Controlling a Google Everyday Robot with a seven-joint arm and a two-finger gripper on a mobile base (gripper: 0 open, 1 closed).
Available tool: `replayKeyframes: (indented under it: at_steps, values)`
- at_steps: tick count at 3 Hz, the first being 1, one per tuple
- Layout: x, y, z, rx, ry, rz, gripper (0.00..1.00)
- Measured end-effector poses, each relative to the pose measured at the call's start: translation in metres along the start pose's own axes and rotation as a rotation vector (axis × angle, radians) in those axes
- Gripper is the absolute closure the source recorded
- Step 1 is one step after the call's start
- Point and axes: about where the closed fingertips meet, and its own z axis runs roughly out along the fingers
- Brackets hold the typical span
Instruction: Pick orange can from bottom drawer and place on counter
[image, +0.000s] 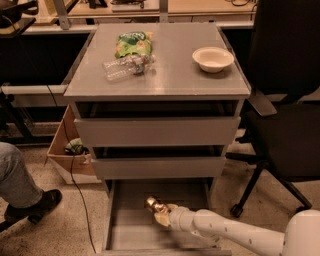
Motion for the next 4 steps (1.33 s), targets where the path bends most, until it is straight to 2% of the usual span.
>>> replayKeyframes:
  at_steps: [1, 2, 4]
  values:
    - [-0.0251, 0.0083, -0.0688, 0.066, 0.036, -0.024, 1.0]
    - [-0.0269, 0.0182, -0.0722, 0.046, 0.044, -0.049, 1.0]
    - [-0.0272, 0.0152, -0.0695, 0.034, 0.065, -0.032, 1.0]
